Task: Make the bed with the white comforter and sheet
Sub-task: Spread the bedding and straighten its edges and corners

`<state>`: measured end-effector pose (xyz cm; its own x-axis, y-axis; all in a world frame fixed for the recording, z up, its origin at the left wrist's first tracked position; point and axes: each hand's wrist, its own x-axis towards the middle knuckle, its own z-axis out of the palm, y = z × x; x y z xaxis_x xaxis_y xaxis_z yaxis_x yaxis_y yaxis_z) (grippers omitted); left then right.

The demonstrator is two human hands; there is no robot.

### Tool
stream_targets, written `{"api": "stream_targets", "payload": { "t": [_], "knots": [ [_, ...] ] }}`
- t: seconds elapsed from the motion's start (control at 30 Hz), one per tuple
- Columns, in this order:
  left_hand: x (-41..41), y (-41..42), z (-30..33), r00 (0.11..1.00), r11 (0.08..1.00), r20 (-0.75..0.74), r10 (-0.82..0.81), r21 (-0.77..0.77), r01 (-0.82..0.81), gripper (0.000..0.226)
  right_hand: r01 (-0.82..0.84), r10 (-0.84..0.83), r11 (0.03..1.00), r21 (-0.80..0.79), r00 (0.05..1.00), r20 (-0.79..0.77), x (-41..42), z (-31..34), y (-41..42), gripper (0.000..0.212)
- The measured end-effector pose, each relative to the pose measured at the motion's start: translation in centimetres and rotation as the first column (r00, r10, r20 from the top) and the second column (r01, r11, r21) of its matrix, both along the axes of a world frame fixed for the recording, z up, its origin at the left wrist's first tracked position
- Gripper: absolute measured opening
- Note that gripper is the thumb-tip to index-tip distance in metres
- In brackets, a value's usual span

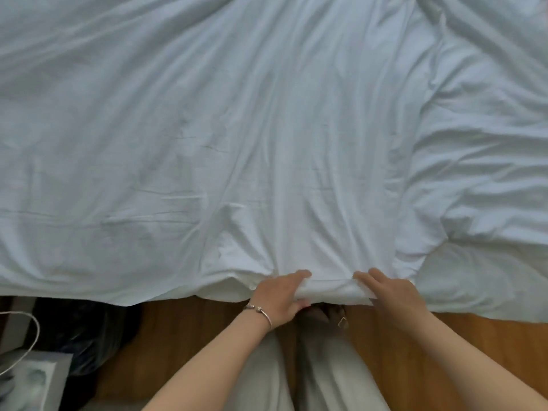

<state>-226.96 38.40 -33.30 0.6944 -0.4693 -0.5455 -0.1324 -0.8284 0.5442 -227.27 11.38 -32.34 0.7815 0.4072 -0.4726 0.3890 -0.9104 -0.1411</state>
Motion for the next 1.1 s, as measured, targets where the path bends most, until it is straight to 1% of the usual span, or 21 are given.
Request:
{"api": "stream_targets", "payload": {
  "t": [0.03,0.1,0.13,0.2,0.23,0.27,0.3,0.33,0.4,0.47,0.53,0.57,0.63,0.7,0.77,0.8,0.87,0.93,0.97,1.03,1.1],
  "knots": [
    [0.0,-0.8,-0.2,1.0,1.0,-0.012,0.022,-0.018,-0.022,0.057,-0.01,0.009,1.0,0.026,0.999,0.043,-0.4,-0.2,-0.9,0.081],
    [-0.4,-2.8,-1.0,0.997,0.998,-0.061,0.043,-0.041,-0.046,0.058,-0.042,0.042,0.999,-0.007,0.995,0.089,-1.0,-1.1,-3.2,0.084],
    [-0.8,-4.0,-1.4,0.996,0.999,-0.088,0.033,-0.032,-0.036,0.058,-0.109,0.111,0.994,-0.03,0.99,0.083,-1.0,-0.9,-4.2,0.079],
    [-1.9,-6.6,-1.9,0.991,1.0,-0.135,0.003,0.001,-0.003,0.058,-0.208,0.211,0.973,-0.103,0.977,0.017,-0.8,-0.8,-7.0,0.055],
    [-2.5,-7.8,-2.1,0.989,1.0,-0.146,0.011,0.014,-0.009,0.057,-0.218,0.208,0.966,-0.137,0.975,-0.084,-0.9,-0.6,-8.1,0.047],
    [-3.0,-8.8,-2.3,0.989,0.999,-0.142,0.037,0.027,-0.034,0.058,-0.214,0.205,0.972,-0.097,0.974,-0.096,-1.2,-0.6,-9.0,0.04],
    [-3.5,-9.6,-2.6,0.991,0.997,-0.12,0.061,0.045,-0.056,0.058,-0.207,0.206,0.977,-0.051,0.978,-0.035,-1.7,-0.9,-9.7,0.035],
    [-4.0,-10.1,-2.7,0.994,0.996,-0.091,0.062,0.065,-0.056,0.06,-0.196,0.197,0.98,-0.042,0.98,0.007,-2.2,-1.3,-10.1,0.035],
    [-4.7,-10.3,-2.7,0.998,0.993,-0.055,0.043,0.108,-0.037,0.06,-0.167,0.167,0.986,0.014,0.985,-0.032,-2.6,-1.8,-10.7,0.046],
    [-5.2,-10.0,-2.6,0.996,0.991,-0.031,0.081,0.112,-0.077,0.053,-0.183,0.182,0.975,0.127,0.983,0.019,-3.3,-2.4,-10.9,0.051],
    [-5.7,-9.8,-2.4,0.997,0.99,-0.008,0.08,0.121,-0.079,0.042,-0.183,0.177,0.972,0.147,0.983,0.053,-3.8,-2.2,-10.9,0.042],
    [-5.8,-9.9,-2.4,0.998,0.989,-0.019,0.054,0.137,-0.051,0.039,-0.181,0.179,0.976,0.118,0.983,0.024,-4.1,-2.4,-11.0,0.036],
    [-5.6,-10.8,-2.6,0.996,0.982,-0.091,0.017,0.187,0.001,0.036,-0.165,0.165,0.986,0.009,0.979,-0.12,-4.5,-2.8,-11.1,0.031],
    [-4.5,-12.0,-3.1,0.981,0.96,-0.194,-0.009,0.272,0.062,0.034,-0.187,0.16,0.977,-0.106,0.961,-0.225,-3.7,-3.2,-10.7,0.04],
    [-3.2,-13.2,-3.6,0.944,0.905,-0.319,-0.086,0.371,0.208,0.039,-0.199,0.144,0.969,-0.145,0.935,-0.325,-2.6,-3.0,-10.5,0.049],
    [-2.5,-13.8,-3.5,0.922,0.873,-0.369,-0.116,0.405,0.272,0.043,-0.154,0.102,0.981,-0.122,0.93,-0.354,-2.0,-2.6,-10.7,0.051],
    [-1.3,-15.3,-2.9,0.917,0.877,-0.387,-0.1,0.402,0.265,0.041,0.082,-0.073,0.996,0.016,0.944,-0.322,-0.8,-1.8,-12.2,0.043],
    [-0.2,-17.4,-1.9,0.953,0.933,-0.296,-0.057,0.325,0.157,0.036,0.358,-0.321,0.921,0.154,0.921,-0.222,0.1,-0.7,-14.5,0.033],
    [0.3,-18.7,-1.3,0.969,0.956,-0.243,-0.048,0.271,0.116,0.035,0.446,-0.417,0.874,0.192,0.892,-0.175,0.5,-0.1,-15.8,0.031],
    [1.4,-21.9,-0.1,0.979,0.983,-0.194,-0.055,0.162,0.088,0.034,0.509,-0.504,0.843,0.176,0.86,-0.075,1.2,0.5,-18.6,0.029],
    [2.1,-25.7,0.7,0.986,0.996,-0.149,-0.082,0.016,0.085,0.033,0.513,-0.516,0.852,0.102,0.856,0.005,1.9,0.7,-21.5,0.033]
  ]
}}
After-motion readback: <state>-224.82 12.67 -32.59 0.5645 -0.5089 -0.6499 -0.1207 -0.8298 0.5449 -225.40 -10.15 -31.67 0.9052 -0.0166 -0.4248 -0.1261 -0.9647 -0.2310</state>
